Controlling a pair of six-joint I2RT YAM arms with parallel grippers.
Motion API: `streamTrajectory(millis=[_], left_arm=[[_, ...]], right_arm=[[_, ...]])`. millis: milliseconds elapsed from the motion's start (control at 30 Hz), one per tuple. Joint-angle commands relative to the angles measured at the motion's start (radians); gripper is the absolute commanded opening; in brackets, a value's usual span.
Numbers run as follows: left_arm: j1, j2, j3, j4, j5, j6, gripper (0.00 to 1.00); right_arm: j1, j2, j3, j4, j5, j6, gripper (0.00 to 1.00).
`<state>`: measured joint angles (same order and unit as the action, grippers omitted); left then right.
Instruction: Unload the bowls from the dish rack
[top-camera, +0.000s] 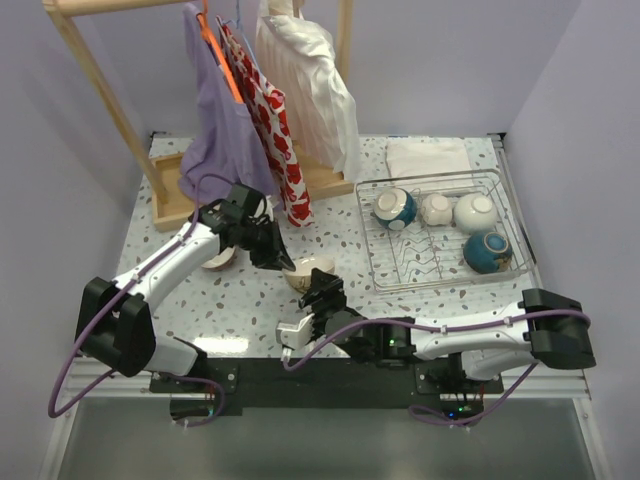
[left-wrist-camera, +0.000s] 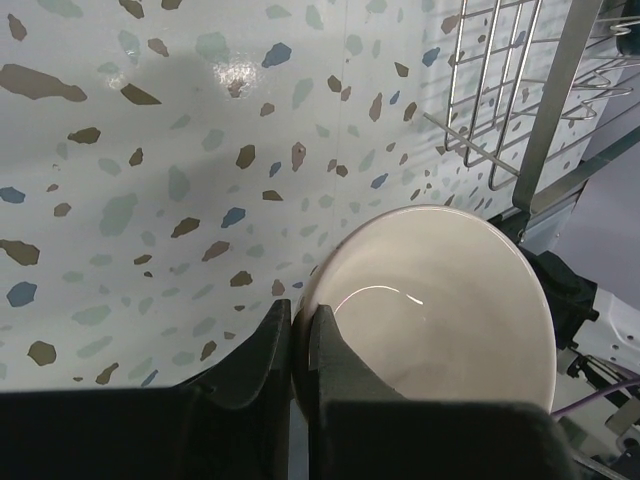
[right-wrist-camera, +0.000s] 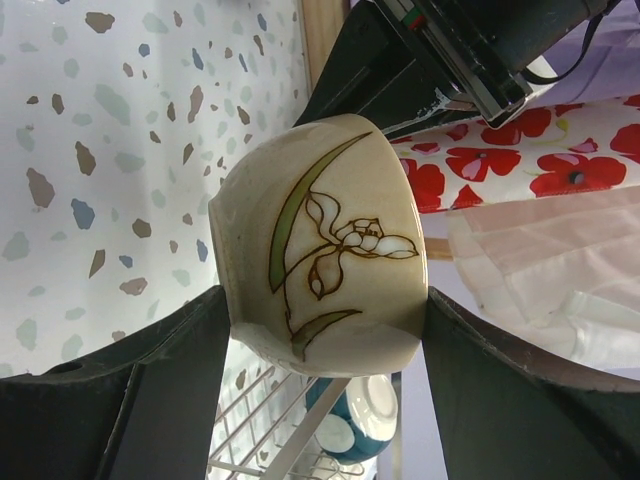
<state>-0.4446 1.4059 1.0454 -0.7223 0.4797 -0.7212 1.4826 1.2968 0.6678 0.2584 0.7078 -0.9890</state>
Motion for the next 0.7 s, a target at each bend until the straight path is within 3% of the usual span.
streamTrajectory(millis=[0, 100, 200, 333, 567, 667], left_arm=[[-0.005, -0.024, 0.008, -0.009, 0.077, 0.002, 0.00], [-0.003, -0.028, 0.015, -0.008, 0.065, 0.000, 0.00], [-0.003, -0.030, 0.022, -0.009, 0.059, 0.002, 0.00], [0.003, -0.028, 0.030, -0.009, 0.042, 0.005, 0.00], [0.015, -0.025, 0.045, -0.006, 0.016, 0.003, 0.00], [0.015, -0.031, 0.059, -0.023, -0.041, 0.012, 0.00]], right_arm=[[-0.001, -0.014, 0.022, 0.036, 0.048, 0.019, 0.35], [0.002, -0.025, 0.029, -0.016, 0.038, 0.038, 0.60], [0.005, -0.034, 0.033, -0.071, 0.033, 0.053, 0.68], [0.007, -0.047, 0.049, -0.175, 0.010, 0.099, 0.88], [0.011, -0.067, 0.075, -0.289, -0.016, 0.170, 0.99], [0.010, -0.100, 0.102, -0.335, -0.033, 0.220, 0.99]])
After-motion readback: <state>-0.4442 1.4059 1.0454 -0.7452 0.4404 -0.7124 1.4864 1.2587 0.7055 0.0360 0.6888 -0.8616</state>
